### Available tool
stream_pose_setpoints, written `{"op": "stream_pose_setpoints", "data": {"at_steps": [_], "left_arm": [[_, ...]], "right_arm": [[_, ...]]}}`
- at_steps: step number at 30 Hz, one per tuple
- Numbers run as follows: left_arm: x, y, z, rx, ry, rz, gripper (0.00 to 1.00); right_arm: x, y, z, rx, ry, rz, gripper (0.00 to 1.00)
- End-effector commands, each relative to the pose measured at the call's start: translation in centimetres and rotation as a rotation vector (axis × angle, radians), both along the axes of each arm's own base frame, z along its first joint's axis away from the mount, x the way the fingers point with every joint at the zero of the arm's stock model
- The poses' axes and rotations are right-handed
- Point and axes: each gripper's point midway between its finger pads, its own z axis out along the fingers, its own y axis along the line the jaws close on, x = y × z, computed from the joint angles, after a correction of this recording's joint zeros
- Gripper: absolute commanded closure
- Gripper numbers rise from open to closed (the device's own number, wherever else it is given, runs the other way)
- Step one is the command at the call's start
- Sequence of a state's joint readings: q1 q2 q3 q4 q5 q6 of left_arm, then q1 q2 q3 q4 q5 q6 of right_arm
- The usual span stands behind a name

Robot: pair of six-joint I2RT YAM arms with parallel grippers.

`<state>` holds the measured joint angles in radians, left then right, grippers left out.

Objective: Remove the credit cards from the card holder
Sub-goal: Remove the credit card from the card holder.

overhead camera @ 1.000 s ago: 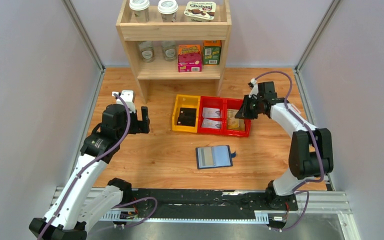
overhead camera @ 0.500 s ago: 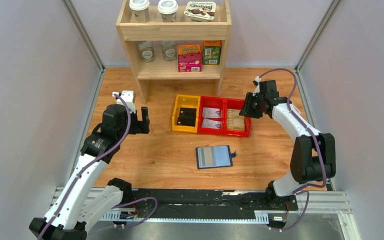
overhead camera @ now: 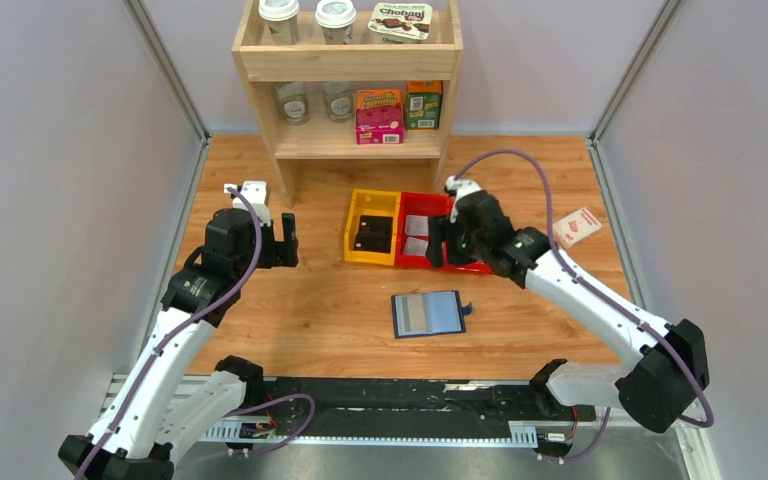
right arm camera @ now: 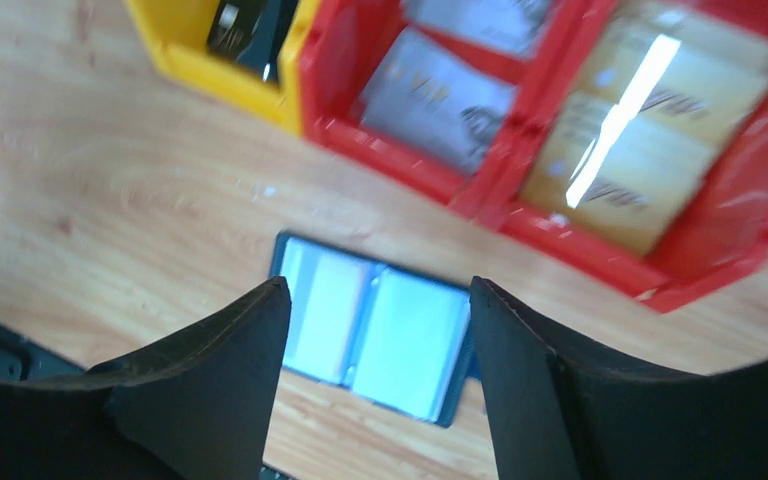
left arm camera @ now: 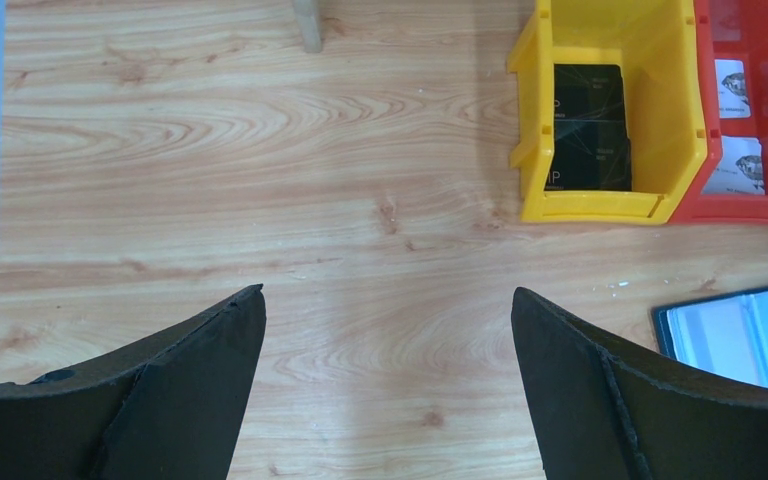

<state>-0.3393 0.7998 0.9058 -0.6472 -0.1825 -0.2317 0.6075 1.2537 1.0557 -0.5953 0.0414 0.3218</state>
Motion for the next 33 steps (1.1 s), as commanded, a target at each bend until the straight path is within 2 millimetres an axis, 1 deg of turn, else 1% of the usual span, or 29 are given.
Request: {"op": "stream_pose_setpoints", "data": {"at_steps": [1,4,7,10,13,15,19,26,33], "left_arm": [[0.3,0.5,0.2,0.026,-0.017,0.01,0.01],[0.3,0.6,0.2,0.029,-0.016,0.016,0.01],[0.3,0.6,0.1,0.031,-0.012,0.017,0.01],[0.4,0.6,-0.1,0.033,-0.005,0.018,0.01],[0.4,0.6,-0.2,0.035,-0.001,0.017,0.01],[0.5,0.6,-0.3,0.037,0.002,0.018,0.01],[0.5,0.6,-0.4,0.04,0.006,0.019,0.01],[0.6,0.5,-0.5,0.038,0.011,0.014,0.01],[0.5,0.5,-0.6,0.038,0.013,0.013,0.01]], "right_arm": [[-4.3,2.0,-3.4,-0.06,0.08,0.01,0.28],[-7.1,4.0,-5.8,-0.107,0.137,0.058,0.24],[-9.1,5.7,-8.0,-0.153,0.186,0.096,0.21],[-10.1,6.7,-9.7,-0.202,0.222,0.123,0.19],[-10.1,7.1,-10.4,-0.244,0.241,0.125,0.18],[-10.1,7.1,-11.5,-0.277,0.267,0.125,0.18],[-10.2,7.2,-12.6,-0.298,0.288,0.129,0.18],[-10.4,7.8,-13.2,-0.31,0.312,0.162,0.2],[-10.5,7.5,-14.2,-0.328,0.351,0.156,0.22]]}}
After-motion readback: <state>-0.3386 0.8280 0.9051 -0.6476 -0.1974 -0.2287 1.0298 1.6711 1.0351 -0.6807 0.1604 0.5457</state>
